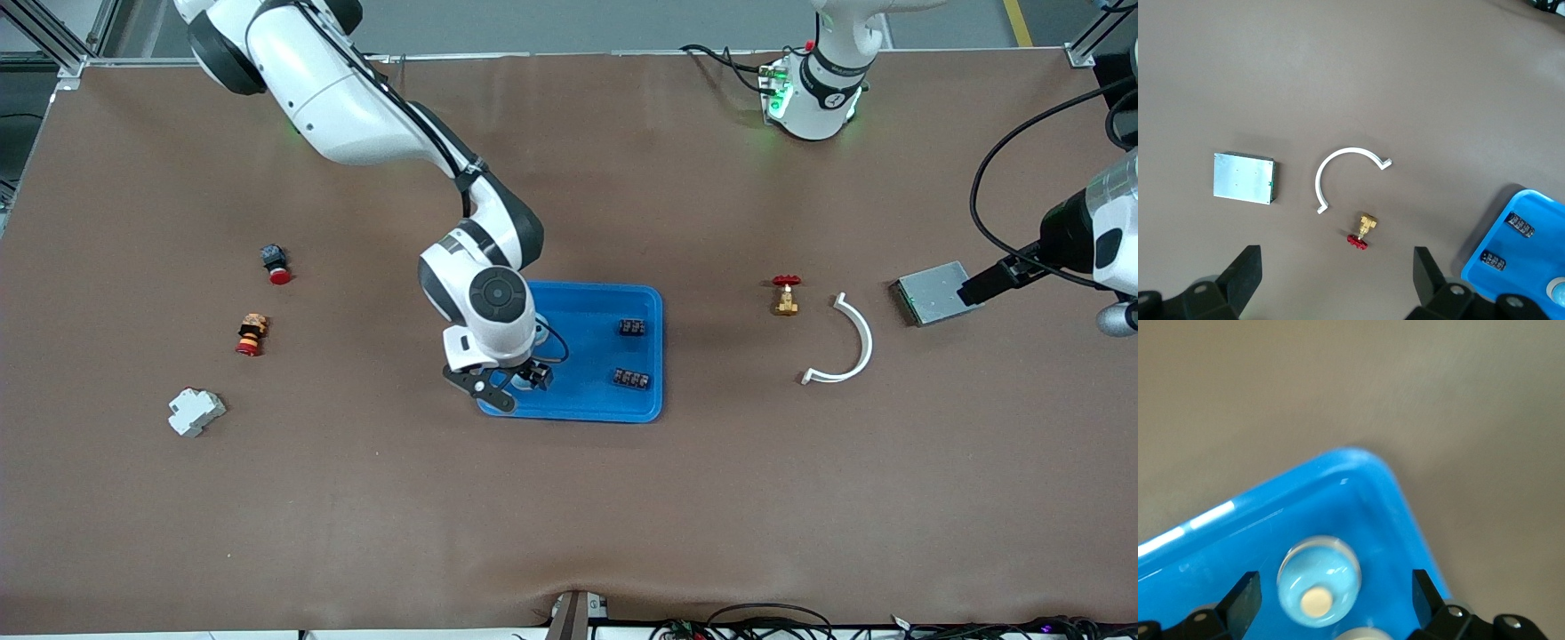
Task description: Place electrolytic capacitor and blue bell in tray
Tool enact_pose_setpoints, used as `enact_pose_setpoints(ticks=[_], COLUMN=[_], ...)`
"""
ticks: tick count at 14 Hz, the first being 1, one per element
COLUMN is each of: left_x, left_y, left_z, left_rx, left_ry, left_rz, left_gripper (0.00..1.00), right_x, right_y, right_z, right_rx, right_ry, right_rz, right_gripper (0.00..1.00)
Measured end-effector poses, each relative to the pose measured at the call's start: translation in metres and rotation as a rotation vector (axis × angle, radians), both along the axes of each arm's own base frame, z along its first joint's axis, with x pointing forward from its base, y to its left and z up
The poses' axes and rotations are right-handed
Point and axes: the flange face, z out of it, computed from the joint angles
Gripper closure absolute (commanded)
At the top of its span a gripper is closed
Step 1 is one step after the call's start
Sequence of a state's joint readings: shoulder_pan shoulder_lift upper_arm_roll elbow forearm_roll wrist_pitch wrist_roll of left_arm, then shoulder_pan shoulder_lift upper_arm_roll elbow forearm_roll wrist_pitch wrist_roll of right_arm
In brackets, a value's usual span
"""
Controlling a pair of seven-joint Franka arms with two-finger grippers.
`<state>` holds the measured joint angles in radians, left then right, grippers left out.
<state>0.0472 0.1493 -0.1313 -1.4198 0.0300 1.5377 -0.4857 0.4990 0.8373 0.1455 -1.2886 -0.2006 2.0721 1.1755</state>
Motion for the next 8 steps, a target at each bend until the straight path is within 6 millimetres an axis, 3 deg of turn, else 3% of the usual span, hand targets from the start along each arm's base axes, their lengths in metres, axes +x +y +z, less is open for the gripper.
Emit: enact_pose_setpoints(ticks=[5,8], left_x=[-0.051,-0.068], left_y=[0.016,0.027], left_z=[0.042,0.046], left_rx=[0.013,0.014], left_ry=[0.003,0.006], left_rz=[-0.173,-0.188], left_gripper=[0.00,0.00], right_x=[0.030,0.044], right_y=[-0.054,-0.097], right_z=[0.042,0.076], right_rx=[-0.025,-0.044], right_ry=[0.030,0.071], right_rz=[0.077,0.219], right_gripper=[0.00,0.00])
